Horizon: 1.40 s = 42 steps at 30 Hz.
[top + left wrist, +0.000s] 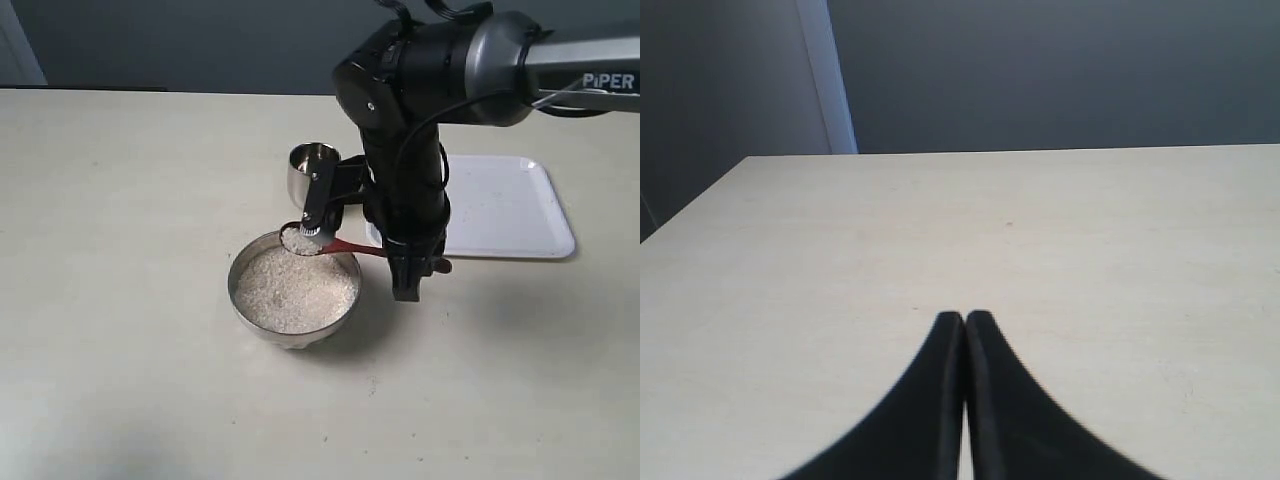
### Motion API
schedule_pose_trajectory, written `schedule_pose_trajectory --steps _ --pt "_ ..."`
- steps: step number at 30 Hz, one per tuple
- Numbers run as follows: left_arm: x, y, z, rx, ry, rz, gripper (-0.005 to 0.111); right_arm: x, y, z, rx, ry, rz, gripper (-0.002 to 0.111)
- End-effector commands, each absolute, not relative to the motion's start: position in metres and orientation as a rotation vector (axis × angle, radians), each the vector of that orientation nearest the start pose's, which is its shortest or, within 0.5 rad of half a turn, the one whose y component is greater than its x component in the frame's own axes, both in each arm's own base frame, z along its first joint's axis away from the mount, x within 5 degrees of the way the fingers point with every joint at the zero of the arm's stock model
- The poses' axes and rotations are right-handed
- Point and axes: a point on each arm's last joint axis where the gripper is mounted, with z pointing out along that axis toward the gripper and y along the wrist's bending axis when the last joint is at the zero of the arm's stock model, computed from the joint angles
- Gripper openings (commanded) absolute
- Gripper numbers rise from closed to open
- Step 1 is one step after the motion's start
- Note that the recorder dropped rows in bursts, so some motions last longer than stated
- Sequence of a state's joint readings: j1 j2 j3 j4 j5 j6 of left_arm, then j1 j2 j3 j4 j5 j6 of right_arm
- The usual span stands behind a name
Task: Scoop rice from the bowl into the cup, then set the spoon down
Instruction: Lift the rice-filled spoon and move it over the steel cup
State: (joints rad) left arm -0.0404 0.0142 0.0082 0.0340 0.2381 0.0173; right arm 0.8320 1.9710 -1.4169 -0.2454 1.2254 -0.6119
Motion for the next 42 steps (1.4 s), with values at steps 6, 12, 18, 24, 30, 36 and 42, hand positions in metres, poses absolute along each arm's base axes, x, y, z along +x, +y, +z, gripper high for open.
schedule_pose_trajectory --steps 6,12,18,24,30,36,42 --pt "0.056 -0.002 0.192 0.065 1.726 0.001 0.001 0.279 0.243 0.192 -2.183 2.343 -0.382 0.0" --pt "0.056 -0.002 0.192 0.065 1.726 0.001 0.001 0.285 0.238 0.193 -2.174 2.349 -0.401 0.0" --pt "0.056 -0.002 0.192 0.065 1.726 0.001 0.001 0.285 0.238 0.193 -2.18 2.344 -0.393 0.0" --pt "0.056 -0.002 0.192 0.065 1.726 0.001 0.001 0.292 0.246 0.203 -2.144 2.312 -0.375 0.0" --pt "0.056 -0.002 0.192 0.065 1.726 0.001 0.001 0.3 0.256 0.209 -2.112 2.296 -0.33 0.0" --pt "0.056 -0.002 0.192 0.065 1.726 0.001 0.001 0.3 0.257 0.207 -2.123 2.294 -0.326 0.0" --pt "0.056 -0.002 0.192 0.065 1.726 0.001 0.001 0.304 0.252 0.208 -2.126 2.28 -0.387 0.0"
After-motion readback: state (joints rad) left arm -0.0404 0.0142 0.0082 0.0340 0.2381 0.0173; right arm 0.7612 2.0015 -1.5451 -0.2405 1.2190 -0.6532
